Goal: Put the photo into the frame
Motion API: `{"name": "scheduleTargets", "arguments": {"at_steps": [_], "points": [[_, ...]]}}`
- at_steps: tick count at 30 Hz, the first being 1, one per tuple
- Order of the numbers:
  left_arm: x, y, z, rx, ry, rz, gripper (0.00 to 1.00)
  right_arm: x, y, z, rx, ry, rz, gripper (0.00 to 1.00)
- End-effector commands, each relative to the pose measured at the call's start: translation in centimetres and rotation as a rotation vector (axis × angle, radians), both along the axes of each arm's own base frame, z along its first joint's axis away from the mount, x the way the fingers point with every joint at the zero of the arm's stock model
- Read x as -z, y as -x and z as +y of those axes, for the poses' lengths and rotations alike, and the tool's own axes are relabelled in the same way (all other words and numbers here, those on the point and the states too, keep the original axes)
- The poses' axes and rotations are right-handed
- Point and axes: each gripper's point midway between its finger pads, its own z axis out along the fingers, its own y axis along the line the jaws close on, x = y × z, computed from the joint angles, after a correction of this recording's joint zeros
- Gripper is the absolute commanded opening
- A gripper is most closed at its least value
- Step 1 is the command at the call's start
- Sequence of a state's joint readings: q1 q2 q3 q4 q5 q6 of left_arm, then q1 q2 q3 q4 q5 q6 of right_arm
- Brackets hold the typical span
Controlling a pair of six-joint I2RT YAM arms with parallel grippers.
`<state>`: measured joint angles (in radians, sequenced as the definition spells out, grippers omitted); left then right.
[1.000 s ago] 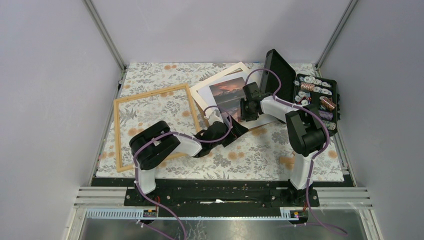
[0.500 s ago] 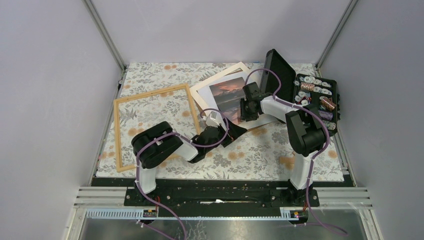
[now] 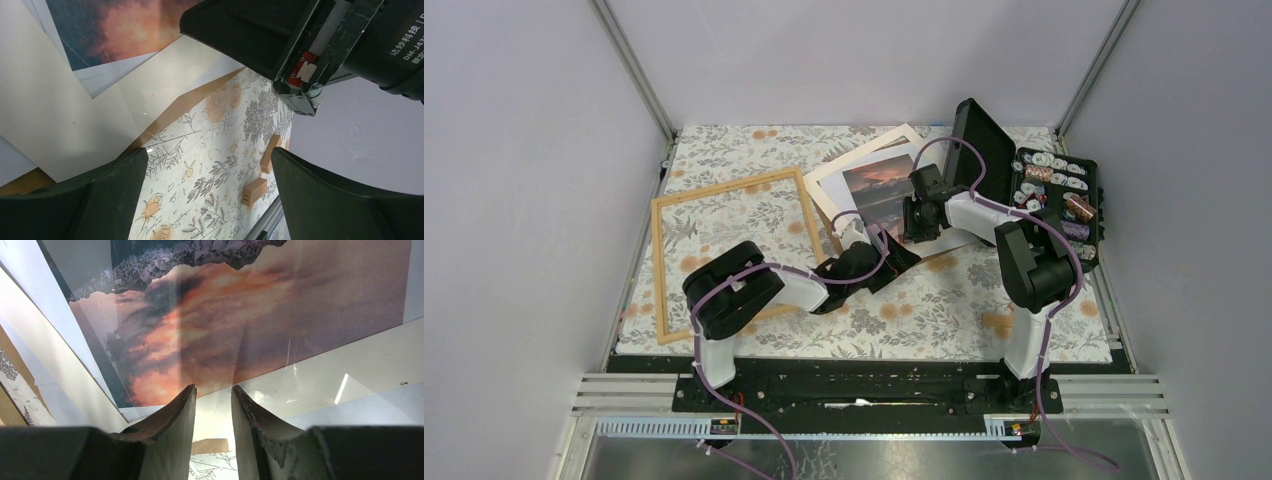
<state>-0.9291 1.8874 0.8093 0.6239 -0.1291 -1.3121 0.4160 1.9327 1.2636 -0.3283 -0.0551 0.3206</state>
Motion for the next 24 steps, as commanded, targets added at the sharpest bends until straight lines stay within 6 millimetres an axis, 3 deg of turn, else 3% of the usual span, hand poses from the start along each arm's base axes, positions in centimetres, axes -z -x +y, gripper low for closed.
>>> {"name": "scheduleTargets", "arguments": {"at_steps": [1, 11, 19, 24], "points": [[1.8, -0.2, 0.2, -0.021, -0.060, 0.027, 0.99, 1.5, 1.4, 0.0, -0.014, -0.009, 0.064, 0.39], [-4.9, 0.0, -0.6, 0.038, 0.265, -0.216, 0.99, 1.4, 1.4, 0.1, -0.015, -0.014, 0.066, 0.39], [-4.9, -0.5, -0.9, 0.033, 0.237, -0.213, 0.99, 1.4, 1.5, 0.1, -0.016, -0.016, 0.065, 0.39], [-6.2, -0.4, -1.1, 0.051, 0.289, -0.264, 0.99, 1.4, 1.5, 0.2, -0.018, -0.020, 0.064, 0.39]]}}
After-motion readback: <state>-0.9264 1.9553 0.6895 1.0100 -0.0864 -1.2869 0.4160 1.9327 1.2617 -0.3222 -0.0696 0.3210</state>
